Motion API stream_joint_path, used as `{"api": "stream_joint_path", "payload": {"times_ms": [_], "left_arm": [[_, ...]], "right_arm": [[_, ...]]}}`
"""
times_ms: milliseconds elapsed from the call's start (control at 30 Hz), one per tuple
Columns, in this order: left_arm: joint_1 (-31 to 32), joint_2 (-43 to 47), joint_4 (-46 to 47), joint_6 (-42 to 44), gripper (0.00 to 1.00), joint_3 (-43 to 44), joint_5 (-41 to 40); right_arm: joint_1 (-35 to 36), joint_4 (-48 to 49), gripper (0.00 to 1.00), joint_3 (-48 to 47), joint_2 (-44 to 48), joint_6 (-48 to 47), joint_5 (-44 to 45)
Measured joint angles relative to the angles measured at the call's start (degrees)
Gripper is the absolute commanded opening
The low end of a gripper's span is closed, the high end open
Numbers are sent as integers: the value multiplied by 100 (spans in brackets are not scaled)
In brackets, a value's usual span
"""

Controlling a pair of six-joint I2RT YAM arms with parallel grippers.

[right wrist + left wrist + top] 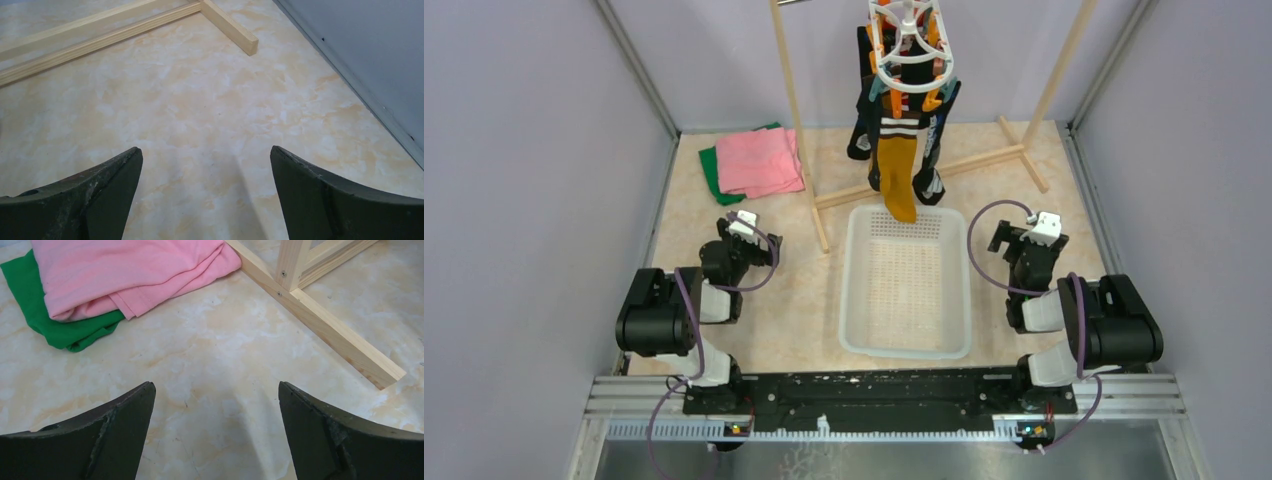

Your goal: Remove the socks clipped to the hanger

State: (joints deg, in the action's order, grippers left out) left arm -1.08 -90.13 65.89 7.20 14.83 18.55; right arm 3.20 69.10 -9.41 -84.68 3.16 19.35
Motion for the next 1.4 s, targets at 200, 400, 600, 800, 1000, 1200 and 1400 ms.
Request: {"api": "stream_joint_path", "payload": {"times_ms": [200, 400, 600, 800, 1000, 1200, 1400], "left_arm": [[0, 0, -2, 0, 99, 0, 0], [-4, 2, -7, -20, 99, 0, -13], [-129, 507, -2614, 188, 99, 1241, 431], [-190, 673, -5353, 516, 99, 3276, 986], [-267, 1403, -6999, 476, 99, 3390, 1338], [-282, 2197, -7941, 269, 99, 3967, 1685], [-282, 2382, -8557, 83, 99, 4944, 2013]], "right_arm": [[0, 0, 99, 0, 0, 0, 0], [0, 0, 99, 0, 0, 0, 0], [0, 0, 99, 0, 0, 0, 2], [-2, -9, 99, -2, 17, 9, -2], [0, -2608, 99, -841, 1167, 616, 203], [-7, -5508, 99, -2885, 1650, 2295, -98], [-87, -5917, 99, -2000, 2828, 3359, -1488]]}}
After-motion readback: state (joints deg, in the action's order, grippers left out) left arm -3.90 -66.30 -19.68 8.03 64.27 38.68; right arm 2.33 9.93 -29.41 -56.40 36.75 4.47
